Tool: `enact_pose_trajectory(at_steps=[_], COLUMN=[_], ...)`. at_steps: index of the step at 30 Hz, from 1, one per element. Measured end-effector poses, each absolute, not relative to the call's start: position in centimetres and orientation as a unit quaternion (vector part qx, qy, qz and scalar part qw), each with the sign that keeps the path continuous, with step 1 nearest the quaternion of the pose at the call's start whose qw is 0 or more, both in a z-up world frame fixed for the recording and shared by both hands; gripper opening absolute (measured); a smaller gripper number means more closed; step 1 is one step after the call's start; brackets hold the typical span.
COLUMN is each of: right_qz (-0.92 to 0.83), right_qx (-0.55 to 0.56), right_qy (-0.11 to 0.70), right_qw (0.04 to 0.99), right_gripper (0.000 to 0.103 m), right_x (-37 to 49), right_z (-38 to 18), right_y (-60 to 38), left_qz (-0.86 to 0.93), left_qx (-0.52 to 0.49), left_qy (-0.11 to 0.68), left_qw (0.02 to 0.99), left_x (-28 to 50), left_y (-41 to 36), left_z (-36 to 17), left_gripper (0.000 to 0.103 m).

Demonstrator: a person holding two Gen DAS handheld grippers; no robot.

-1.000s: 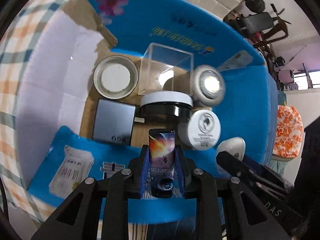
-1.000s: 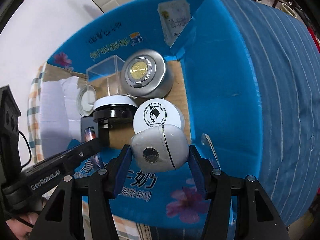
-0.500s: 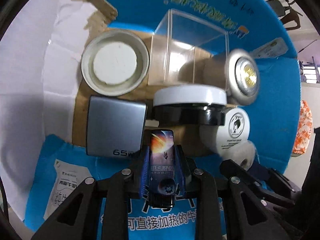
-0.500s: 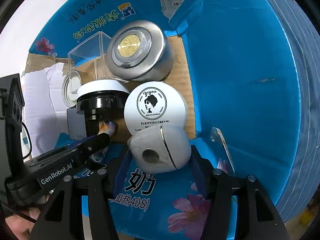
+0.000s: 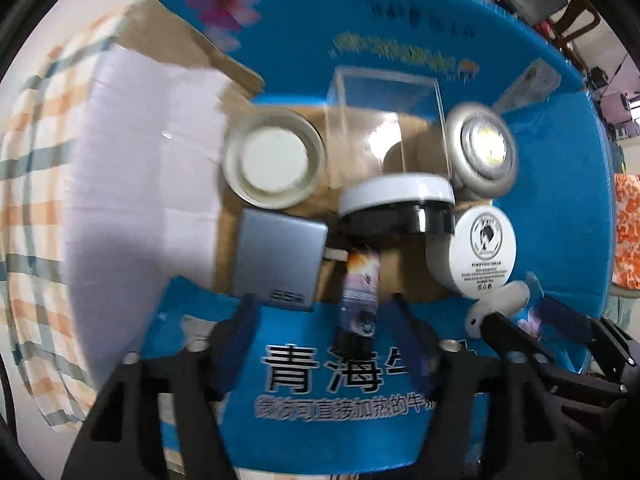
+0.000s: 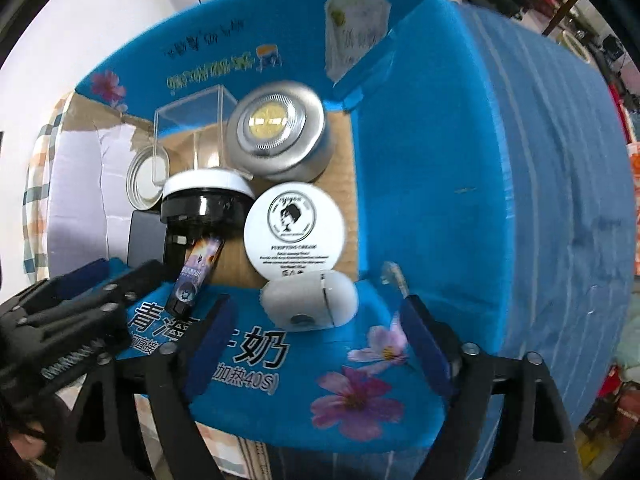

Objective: Organize rigid objects

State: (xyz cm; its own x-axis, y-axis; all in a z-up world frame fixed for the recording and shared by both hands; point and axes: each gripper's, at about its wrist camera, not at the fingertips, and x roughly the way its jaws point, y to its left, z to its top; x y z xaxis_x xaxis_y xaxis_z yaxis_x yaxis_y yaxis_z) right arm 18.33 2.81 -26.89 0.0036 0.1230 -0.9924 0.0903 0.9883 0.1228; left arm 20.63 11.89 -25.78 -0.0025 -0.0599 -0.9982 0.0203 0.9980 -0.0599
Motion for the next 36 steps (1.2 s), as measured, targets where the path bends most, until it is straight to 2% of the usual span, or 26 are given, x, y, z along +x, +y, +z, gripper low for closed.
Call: enact_pose_trajectory(at_steps=[1, 2, 3, 6, 7, 13, 23, 29, 36], right_qz=[0.010, 0.009, 0.009, 0.007, 0.008, 0.008, 0.008, 0.018, 0.028], right_qx=[0.071, 0.067, 0.066, 0.064, 0.062, 0.057, 0.058, 0.068, 0.082], right_qy=[0.704, 0.702, 0.702, 0.699, 0.697, 0.690, 0.674, 0.642, 0.597], right_qw=[0.707, 0.708, 0.709, 0.712, 0.714, 0.722, 0.737, 0.764, 0.797], right_gripper=[0.087, 0.091, 0.101, 0.103, 0.103, 0.103, 0.103, 0.103, 0.103], right_x=[18.3, 18.3, 18.3, 18.6, 18.7, 18.1, 17.1, 14.7, 11.1], right_z=[-26.6, -26.5, -26.4, -25.8, -25.7, -24.7, -22.0, -15.8, -6.5], right_y=[2.8, 2.8, 2.8, 2.4, 2.6, 2.4, 2.0, 0.8, -0.8], left_qz=[-0.026, -0.024, -0.020, -0.006, -0.003, 0.008, 0.014, 0.016, 0.019], left_qx=[-0.016, -0.017, -0.016, -0.009, -0.007, -0.006, -0.001, 0.003, -0.004], left_qy=[0.704, 0.698, 0.694, 0.679, 0.677, 0.671, 0.656, 0.627, 0.569], left_qw=[0.710, 0.715, 0.720, 0.734, 0.736, 0.741, 0.755, 0.779, 0.822], left_x=[20.6, 20.5, 20.5, 21.0, 20.9, 20.0, 18.7, 17.0, 13.7], left_y=[12.1, 12.4, 12.5, 13.1, 13.3, 15.9, 16.0, 15.8, 15.3], left_z=[-25.3, -24.8, -24.4, -23.0, -22.8, -22.4, -20.1, -15.5, -6.8], left_gripper=[0.071, 0.075, 0.083, 0.101, 0.103, 0.103, 0.103, 0.103, 0.103])
